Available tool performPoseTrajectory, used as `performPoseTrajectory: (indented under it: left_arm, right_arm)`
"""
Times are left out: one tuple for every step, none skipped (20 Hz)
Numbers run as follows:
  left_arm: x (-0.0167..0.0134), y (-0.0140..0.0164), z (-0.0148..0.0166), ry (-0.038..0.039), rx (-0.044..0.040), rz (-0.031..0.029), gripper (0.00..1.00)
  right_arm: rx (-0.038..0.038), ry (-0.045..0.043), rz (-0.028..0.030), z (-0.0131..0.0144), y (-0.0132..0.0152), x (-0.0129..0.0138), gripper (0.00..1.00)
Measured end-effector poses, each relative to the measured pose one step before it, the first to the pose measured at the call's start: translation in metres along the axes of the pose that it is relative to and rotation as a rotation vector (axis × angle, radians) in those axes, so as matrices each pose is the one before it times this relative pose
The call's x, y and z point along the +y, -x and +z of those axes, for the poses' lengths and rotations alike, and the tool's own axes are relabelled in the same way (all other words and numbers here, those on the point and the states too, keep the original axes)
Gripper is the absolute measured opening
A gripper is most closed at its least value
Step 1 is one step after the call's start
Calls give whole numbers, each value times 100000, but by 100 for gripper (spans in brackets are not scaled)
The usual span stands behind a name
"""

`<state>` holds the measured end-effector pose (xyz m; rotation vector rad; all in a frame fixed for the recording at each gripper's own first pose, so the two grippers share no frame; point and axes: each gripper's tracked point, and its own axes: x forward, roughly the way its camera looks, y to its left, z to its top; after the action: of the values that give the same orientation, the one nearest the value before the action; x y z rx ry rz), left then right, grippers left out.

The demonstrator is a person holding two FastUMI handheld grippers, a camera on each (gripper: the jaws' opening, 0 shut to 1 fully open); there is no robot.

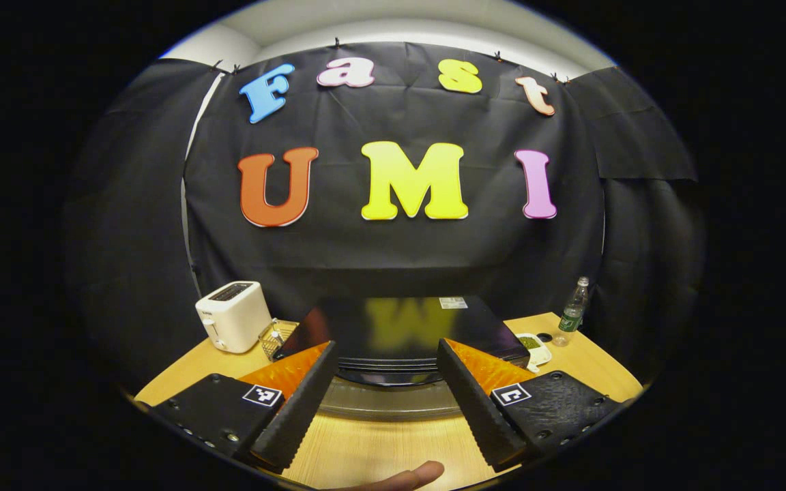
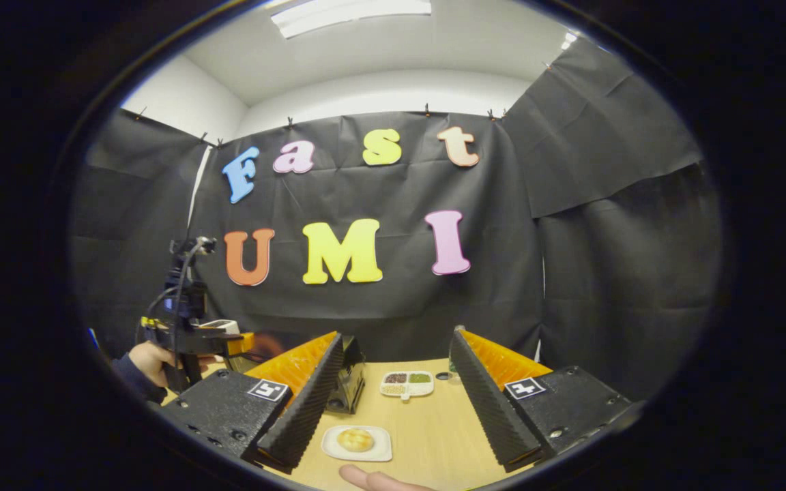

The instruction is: Open the electric oven with the left hand, put the food in, and close the electric oven.

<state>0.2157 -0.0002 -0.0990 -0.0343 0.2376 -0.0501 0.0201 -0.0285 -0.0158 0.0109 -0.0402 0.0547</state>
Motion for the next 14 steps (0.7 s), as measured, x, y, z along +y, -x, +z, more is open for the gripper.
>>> performPoseTrajectory:
  left_arm:
    - [492,-1144,-851,-845,2588,1783,96]
    - [667,-942,-471,-1459,2005,3818,96]
    - [207,-833,-481,-1690,1765,1815,96]
    - [-621,-732,-455,-3262,2013,-2107,96]
    - [-311,-572,-299,-1811,-65,858,93]
    - [-365,-477,-471,76,1744,320,94]
    - [-284,-177,-815,1368,1970,-1934,88]
    - [-199,-164,-522,1647,1544,-856,96]
    - [37,203,33,1282,732,-200,89]
    - [8,-136,299,1381,-125,-218,90]
    - [-22,31,-493,1857,2426,-925,96]
    - [-120,-55,2,1604,32,-905,96]
    - [-52,-229,79,157,914,-1132,96]
    - [8,9,-10,705,941,-518,96]
  right_arm:
    - [-710,104,-218,103,156,-258,96]
    - [-443,47,-226,-205,217,-266,96]
    - [-51,253,0,-31,152,-209,96]
    - [323,434,-252,-287,203,-290,96]
    - [-334,181,-345,22,203,-326,96]
    - [-503,202,-597,140,203,-324,96]
    - [-463,295,-612,84,254,-305,96]
    - [-360,268,-421,9,228,-204,96]
    - [-331,239,-184,62,146,-171,96]
    - [-175,215,-108,-12,247,-71,96]
    - [-73,185,-73,35,280,-113,96]
    - [68,-19,-95,-86,221,-128,96]
    - [-442,-310,-221,176,213,-67,96]
    - [-107,-121,-588,215,106,-152,96]
